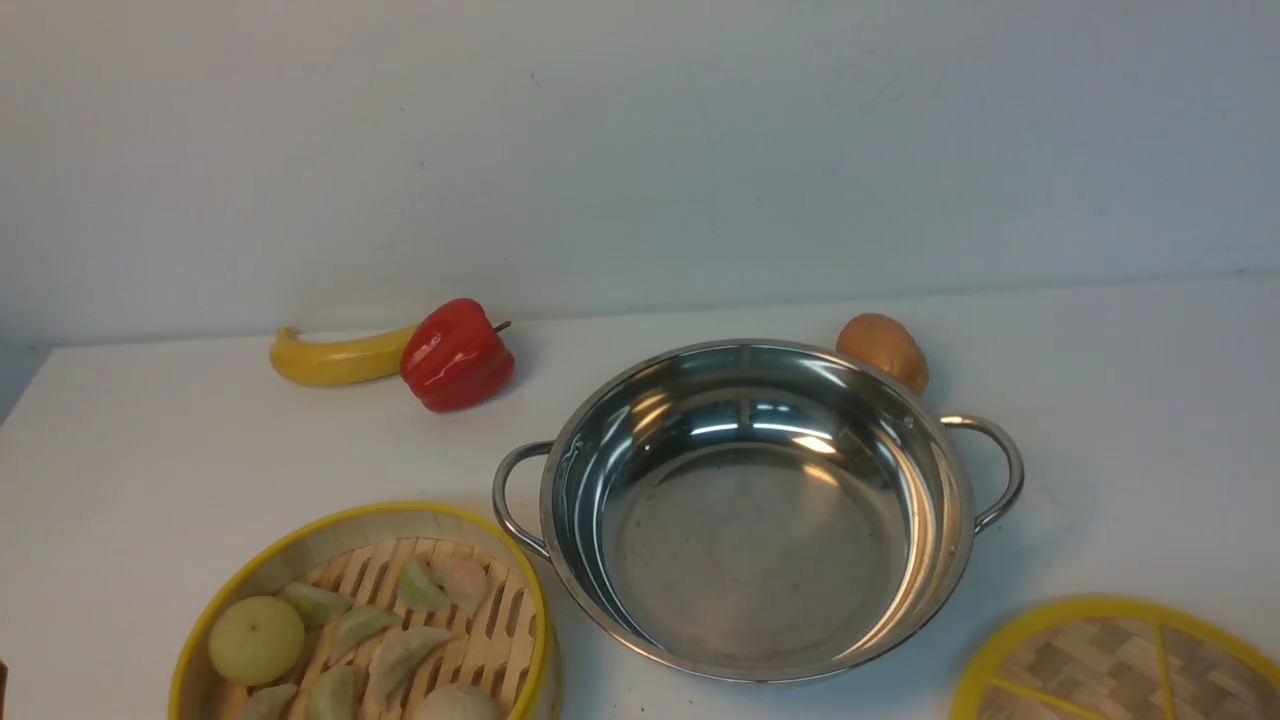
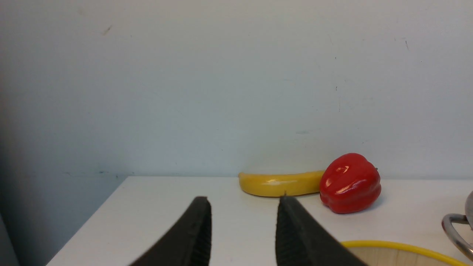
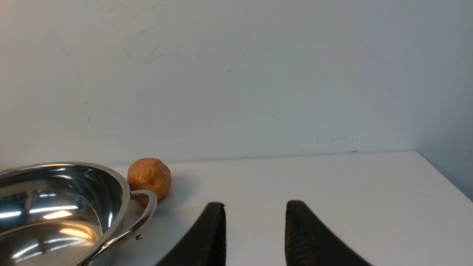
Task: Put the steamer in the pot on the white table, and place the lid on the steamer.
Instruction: 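Grasp the rim of the steamer basket holding the buns with the left gripper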
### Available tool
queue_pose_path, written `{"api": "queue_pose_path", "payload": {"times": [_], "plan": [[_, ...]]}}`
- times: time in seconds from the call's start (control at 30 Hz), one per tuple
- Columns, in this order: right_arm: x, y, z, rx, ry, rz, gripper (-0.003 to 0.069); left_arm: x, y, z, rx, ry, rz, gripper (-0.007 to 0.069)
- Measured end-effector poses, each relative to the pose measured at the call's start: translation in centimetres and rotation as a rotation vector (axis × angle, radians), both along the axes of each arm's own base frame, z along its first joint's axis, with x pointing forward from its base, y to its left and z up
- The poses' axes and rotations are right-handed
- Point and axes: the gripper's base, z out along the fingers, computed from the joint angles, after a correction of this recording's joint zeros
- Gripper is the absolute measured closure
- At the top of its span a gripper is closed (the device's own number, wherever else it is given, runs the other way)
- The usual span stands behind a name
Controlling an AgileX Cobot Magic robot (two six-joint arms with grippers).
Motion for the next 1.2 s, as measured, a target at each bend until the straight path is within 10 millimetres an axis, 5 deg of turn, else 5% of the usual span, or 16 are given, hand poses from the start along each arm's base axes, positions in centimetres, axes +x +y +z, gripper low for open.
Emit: {"api": "queue_pose_path", "payload": {"times": [0.73, 1.2], "plan": [[0.0, 0.0, 0.4, -0.032, -0.046, -0.003, 0.0414, -0.3, 0.1, 1.6, -0.279, -0.215, -0.032, 0.0383], [-2.0, -0.4, 6.0, 0.231, -0.717, 0.027, 0.0414, -0.8, 0.2, 3.0, -0.329, -0.394, -0.062, 0.0383]]}}
